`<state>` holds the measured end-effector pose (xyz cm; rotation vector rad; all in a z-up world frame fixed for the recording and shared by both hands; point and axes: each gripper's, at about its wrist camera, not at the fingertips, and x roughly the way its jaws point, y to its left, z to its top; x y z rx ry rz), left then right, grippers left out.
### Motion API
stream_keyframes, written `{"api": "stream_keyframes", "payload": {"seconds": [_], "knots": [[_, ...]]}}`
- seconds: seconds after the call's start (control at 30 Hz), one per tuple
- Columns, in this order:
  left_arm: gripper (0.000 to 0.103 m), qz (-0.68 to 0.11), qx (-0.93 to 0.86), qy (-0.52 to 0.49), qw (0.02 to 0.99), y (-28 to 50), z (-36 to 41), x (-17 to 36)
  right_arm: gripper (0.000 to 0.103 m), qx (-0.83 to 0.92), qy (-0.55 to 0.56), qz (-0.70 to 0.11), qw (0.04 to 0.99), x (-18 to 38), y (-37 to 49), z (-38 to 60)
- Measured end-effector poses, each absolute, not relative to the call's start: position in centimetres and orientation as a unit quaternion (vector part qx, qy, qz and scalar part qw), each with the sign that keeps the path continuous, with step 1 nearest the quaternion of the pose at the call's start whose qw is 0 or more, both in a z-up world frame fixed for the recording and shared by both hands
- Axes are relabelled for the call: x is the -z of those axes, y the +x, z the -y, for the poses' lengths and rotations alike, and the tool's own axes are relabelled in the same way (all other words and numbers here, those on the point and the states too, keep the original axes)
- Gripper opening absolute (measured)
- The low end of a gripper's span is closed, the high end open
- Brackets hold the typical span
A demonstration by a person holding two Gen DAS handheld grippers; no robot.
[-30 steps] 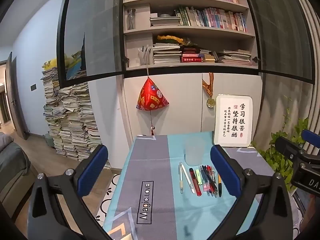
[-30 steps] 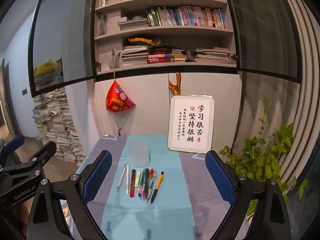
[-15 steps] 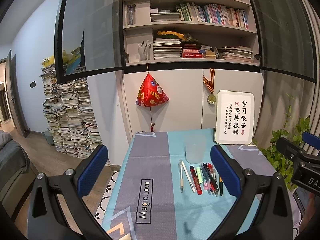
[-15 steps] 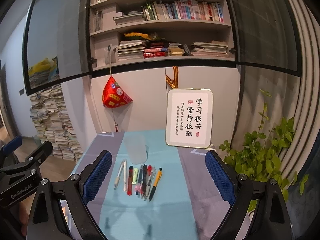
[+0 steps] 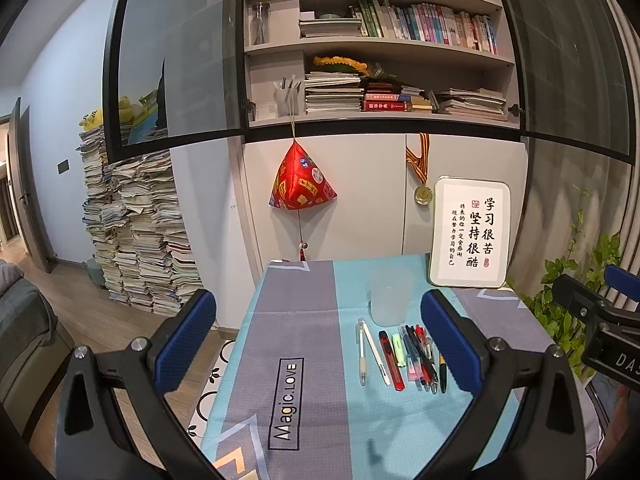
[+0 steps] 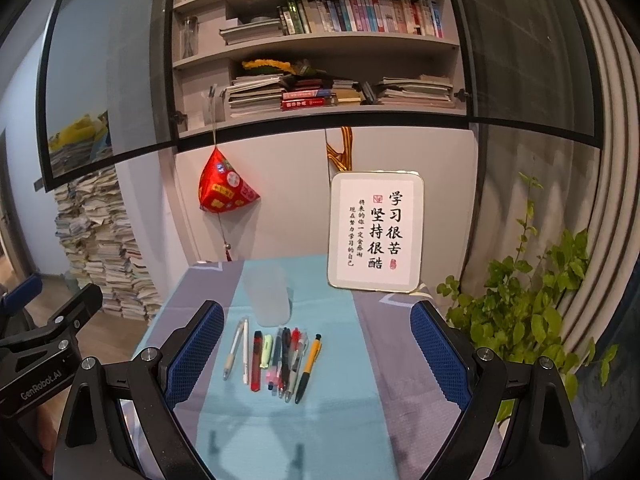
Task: Organize stationery
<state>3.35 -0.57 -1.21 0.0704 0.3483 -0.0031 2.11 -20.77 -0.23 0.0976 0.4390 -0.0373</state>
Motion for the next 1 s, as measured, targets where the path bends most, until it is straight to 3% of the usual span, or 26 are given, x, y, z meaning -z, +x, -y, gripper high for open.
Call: {"api": "stream_keyframes", "payload": {"seconds": [1.0], "knots": [[0.102, -0.185, 0.007, 0.04, 0.982, 5.8, 1.4, 2.4, 0.095, 0.022, 0.048, -0.245, 0.968, 1.5, 4.8, 20.6]]}}
